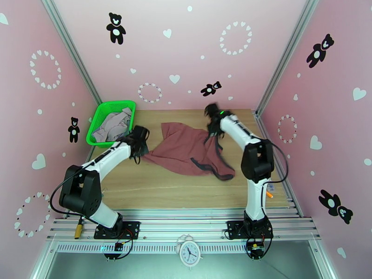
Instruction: Fold and stack the mixed laundry pile
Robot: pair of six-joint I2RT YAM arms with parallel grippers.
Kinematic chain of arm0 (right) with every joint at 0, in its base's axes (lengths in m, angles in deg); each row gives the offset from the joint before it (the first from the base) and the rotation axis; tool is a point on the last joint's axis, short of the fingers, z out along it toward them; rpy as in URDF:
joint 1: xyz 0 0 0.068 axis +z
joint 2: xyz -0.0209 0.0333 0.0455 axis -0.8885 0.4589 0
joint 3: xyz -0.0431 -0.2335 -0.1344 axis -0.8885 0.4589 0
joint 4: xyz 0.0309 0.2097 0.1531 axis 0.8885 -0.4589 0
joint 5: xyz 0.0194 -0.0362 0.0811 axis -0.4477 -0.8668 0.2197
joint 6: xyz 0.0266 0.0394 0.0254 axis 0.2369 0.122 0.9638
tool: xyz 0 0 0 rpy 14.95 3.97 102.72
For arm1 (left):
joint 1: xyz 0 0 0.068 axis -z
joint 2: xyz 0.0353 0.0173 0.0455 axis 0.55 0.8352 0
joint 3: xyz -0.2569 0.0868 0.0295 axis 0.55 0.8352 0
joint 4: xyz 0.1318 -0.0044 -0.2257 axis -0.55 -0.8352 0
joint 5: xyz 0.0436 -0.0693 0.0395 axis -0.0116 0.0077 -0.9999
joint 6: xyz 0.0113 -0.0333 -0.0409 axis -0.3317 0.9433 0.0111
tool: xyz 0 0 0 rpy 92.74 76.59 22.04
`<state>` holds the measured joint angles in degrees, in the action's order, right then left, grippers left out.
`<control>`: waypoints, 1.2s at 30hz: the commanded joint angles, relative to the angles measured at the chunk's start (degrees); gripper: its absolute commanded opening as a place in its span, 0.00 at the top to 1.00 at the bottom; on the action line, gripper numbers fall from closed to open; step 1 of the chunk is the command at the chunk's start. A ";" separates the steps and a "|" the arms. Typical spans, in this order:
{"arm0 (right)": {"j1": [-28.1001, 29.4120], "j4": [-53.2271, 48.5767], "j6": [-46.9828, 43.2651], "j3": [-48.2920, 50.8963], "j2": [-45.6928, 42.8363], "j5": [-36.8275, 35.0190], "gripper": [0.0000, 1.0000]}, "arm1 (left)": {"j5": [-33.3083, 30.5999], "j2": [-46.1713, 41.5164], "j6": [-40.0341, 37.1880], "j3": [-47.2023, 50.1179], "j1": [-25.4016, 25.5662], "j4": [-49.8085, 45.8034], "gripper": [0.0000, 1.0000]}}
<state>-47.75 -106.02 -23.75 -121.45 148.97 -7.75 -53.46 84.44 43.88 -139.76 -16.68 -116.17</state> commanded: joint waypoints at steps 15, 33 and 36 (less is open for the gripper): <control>-17.98 -1.48 8.25 5.46 -0.65 6.84 0.25 | -2.36 6.12 -1.32 4.90 7.06 9.26 1.00; 6.25 13.85 11.13 29.71 -8.00 28.04 0.19 | -10.14 5.78 0.63 3.54 12.36 5.36 1.00; 7.99 14.84 14.39 25.44 -2.34 28.24 0.20 | -10.47 4.81 0.42 3.16 12.40 4.86 1.00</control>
<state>-40.42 -93.88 -13.69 -92.91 141.82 17.42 -61.94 91.98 44.95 -135.04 -4.33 -109.33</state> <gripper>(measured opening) 0.805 0.049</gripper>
